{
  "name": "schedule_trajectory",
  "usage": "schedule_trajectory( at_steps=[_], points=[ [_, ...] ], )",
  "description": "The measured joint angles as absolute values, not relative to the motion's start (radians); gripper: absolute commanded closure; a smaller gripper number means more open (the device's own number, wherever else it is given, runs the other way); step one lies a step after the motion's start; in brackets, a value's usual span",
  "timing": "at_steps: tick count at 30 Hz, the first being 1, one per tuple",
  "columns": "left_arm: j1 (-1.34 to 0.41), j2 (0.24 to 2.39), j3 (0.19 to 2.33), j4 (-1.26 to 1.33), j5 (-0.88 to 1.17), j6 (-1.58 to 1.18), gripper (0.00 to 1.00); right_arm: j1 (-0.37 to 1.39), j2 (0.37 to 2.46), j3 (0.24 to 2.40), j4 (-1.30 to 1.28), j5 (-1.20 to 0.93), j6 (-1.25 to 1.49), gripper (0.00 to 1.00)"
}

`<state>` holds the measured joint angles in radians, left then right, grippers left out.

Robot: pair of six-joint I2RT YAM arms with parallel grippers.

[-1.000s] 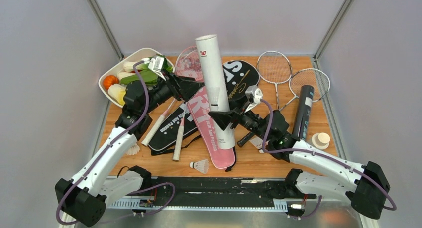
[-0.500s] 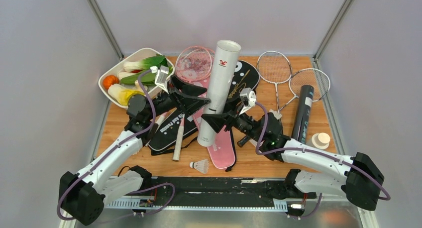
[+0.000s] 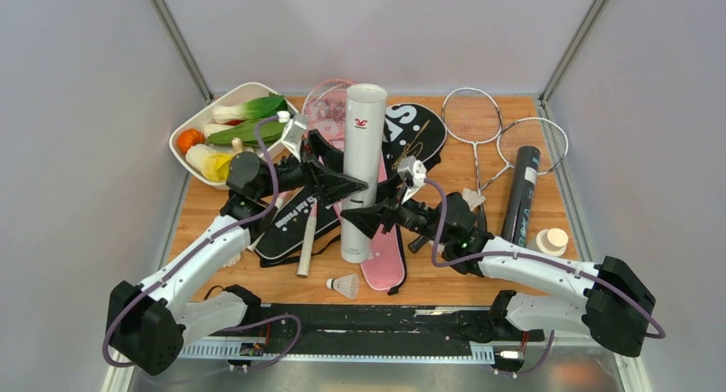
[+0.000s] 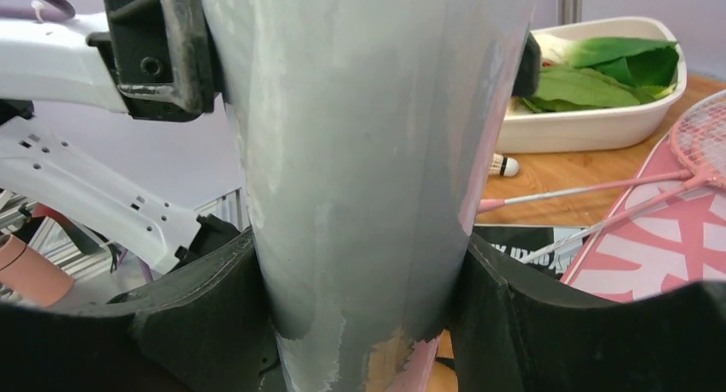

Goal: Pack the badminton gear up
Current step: Open the lid of the shuttle tube.

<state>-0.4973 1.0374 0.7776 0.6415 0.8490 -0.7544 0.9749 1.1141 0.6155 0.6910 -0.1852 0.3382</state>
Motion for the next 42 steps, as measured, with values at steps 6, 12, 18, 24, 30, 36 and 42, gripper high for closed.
schedule_trajectory(
  at_steps=[6, 12, 18, 24, 30, 36, 42],
  points=[
    [-0.498, 1.107, 0.778, 0.682, 0.906, -0.822, 0.4, 0.974, 1.148, 0.616, 0.67, -0.204, 0.336, 0.42],
    [-0.497, 1.108, 0.778, 0.715, 0.91, -0.86, 0.64, 0.975, 1.137, 0.627, 0.645, -0.195, 0.318, 0.01],
    [-0.498, 1.074, 0.796, 0.551, 0.894, -0.747, 0.68, 0.975, 1.068, 0.65, 0.46, -0.162, 0.308, 0.0],
    [-0.498, 0.996, 0.921, 0.175, 0.774, -0.416, 0.68, 0.975, 0.899, 0.698, 0.205, -0.093, 0.323, 0.0],
    [-0.499, 0.908, 0.93, -0.077, 0.595, -0.102, 0.74, 0.975, 0.838, 0.952, -0.022, 0.006, 0.405, 0.05],
    [-0.505, 0.803, 0.792, -0.181, 0.471, 0.103, 0.79, 0.975, 0.91, 1.243, -0.165, 0.101, 0.472, 0.31],
    [-0.511, 0.709, 0.728, -0.194, 0.427, 0.239, 0.81, 0.949, 1.094, 1.476, -0.31, 0.113, 0.49, 0.45]
  ],
)
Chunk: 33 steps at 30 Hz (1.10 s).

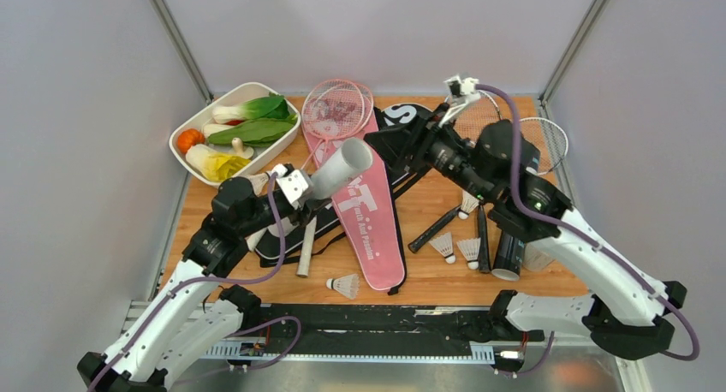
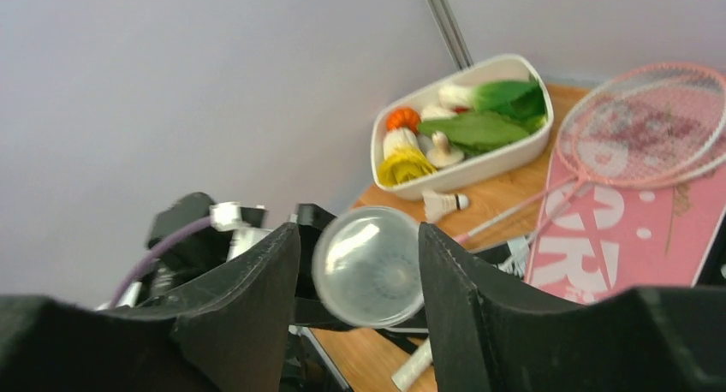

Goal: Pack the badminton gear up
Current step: Open the lid of the shuttle tube.

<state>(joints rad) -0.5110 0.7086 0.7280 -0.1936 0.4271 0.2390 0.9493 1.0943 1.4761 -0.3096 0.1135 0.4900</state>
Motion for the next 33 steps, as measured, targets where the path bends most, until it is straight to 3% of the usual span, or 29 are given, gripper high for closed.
schedule_trajectory(
  at_steps=[8, 11, 13, 14, 33],
  points=[
    [-0.508, 0.65, 0.712, -0.212, 0.379, 0.357, 0.83, 0.878, 1.251, 1.499, -0.437, -0.039, 0.512, 0.51],
    [-0.511, 0.673, 0.712, -0.221, 0.383, 0.378, 0.85, 0.876, 1.251, 1.497, -0.451, -0.081, 0.509, 0.7],
    [-0.511, 0.68, 0.712, -0.226, 0.386, 0.389, 0.87, 0.875, 1.245, 1.485, -0.451, -0.087, 0.504, 0.96],
    [-0.51, 0.68, 0.712, -0.23, 0.386, 0.392, 0.88, 0.872, 1.24, 1.477, -0.451, -0.084, 0.506, 1.0],
    [-0.534, 0.722, 0.766, -0.218, 0.328, 0.464, 0.99, 0.834, 1.173, 1.453, -0.446, -0.06, 0.428, 1.0]
  ],
)
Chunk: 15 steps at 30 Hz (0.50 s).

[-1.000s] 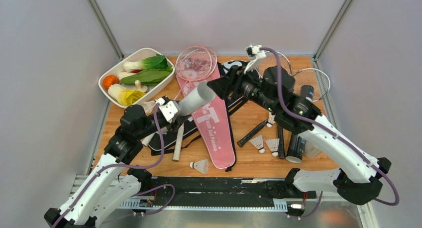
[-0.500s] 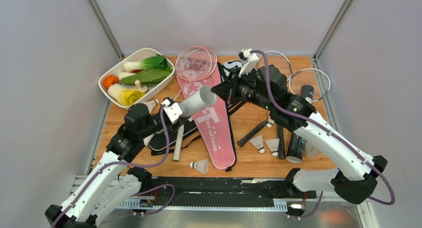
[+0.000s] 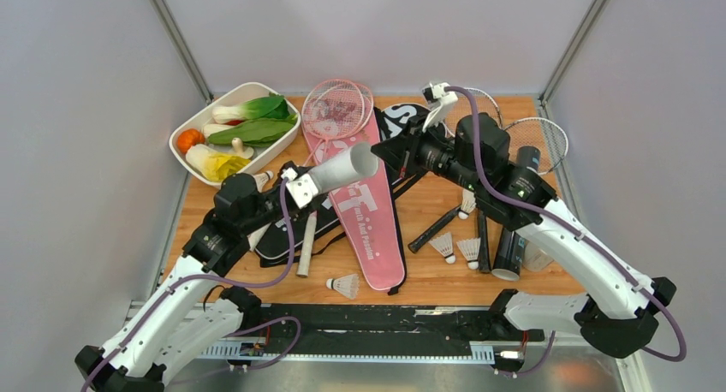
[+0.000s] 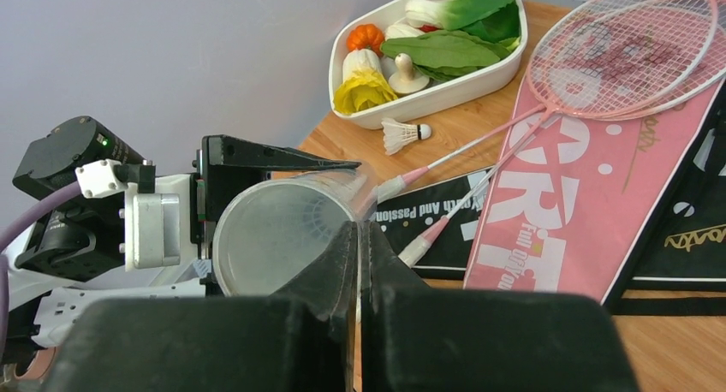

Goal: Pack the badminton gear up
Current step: Open the lid of the shuttle tube.

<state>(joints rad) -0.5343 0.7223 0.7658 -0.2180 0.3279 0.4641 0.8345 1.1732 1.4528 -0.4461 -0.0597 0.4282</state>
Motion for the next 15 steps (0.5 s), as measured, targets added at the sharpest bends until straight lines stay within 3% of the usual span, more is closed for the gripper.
schedule_trajectory(
  at_steps=[15],
  points=[
    [-0.519, 0.732, 0.768, -0.276, 0.21, 0.471, 1.0, 0.817, 1.032, 1.42, -0.376, 0.136, 0.422, 1.0]
  ],
)
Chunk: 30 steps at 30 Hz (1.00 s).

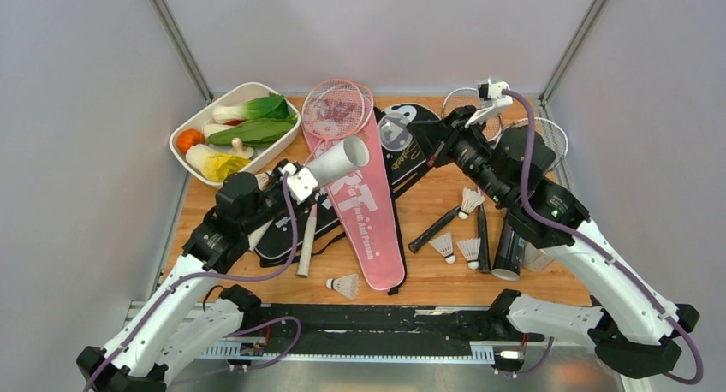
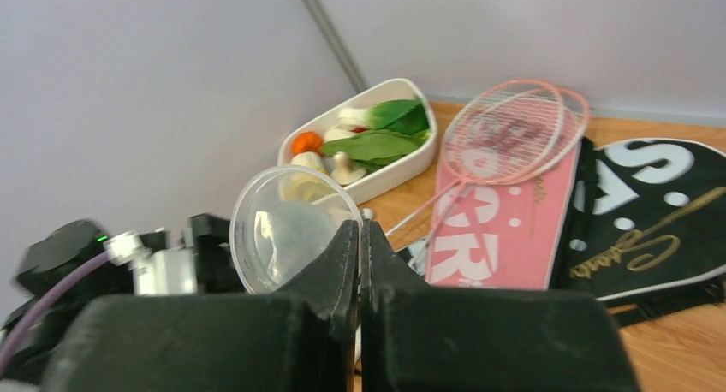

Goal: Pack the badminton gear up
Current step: Open the lid of the shuttle tube, then place the lid at the center of the board.

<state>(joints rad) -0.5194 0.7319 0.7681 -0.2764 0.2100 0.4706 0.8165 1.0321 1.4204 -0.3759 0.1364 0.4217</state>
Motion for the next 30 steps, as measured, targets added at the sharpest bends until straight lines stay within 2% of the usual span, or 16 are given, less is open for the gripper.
schedule_trajectory(
  at_steps=[4, 9, 17, 22, 24, 26, 30],
  points=[
    [-0.519, 0.707, 0.764, -0.27, 0.221, 0.465, 1.0, 0.785, 1.039, 1.349, -0.359, 0.264, 0.41, 1.0],
    [-0.519, 0.64, 0.736, -0.232, 0.27, 0.435, 1.0, 0.641, 1.077, 1.186, -0.332, 0.325, 0.421, 1.0],
    [-0.519, 0.484, 0.567, -0.105, 0.332, 0.367, 1.0, 0.437, 1.264, 0.902, -0.268, 0.267, 0.487, 0.99],
    [-0.519, 0.428, 0.476, -0.04, 0.331, 0.312, 1.0, 0.391, 1.459, 0.881, -0.235, 0.21, 0.492, 0.95],
    [-0.519, 0.421, 0.471, -0.02, 0.331, 0.295, 1.0, 0.379, 1.521, 0.882, -0.222, 0.194, 0.492, 0.89],
    [-0.519, 0.412, 0.471, 0.003, 0.332, 0.281, 1.0, 0.368, 1.558, 0.882, -0.219, 0.183, 0.491, 0.75],
    [-0.519, 0.388, 0.471, 0.038, 0.335, 0.263, 1.0, 0.354, 1.578, 0.892, -0.237, 0.178, 0.472, 0.57]
  ],
)
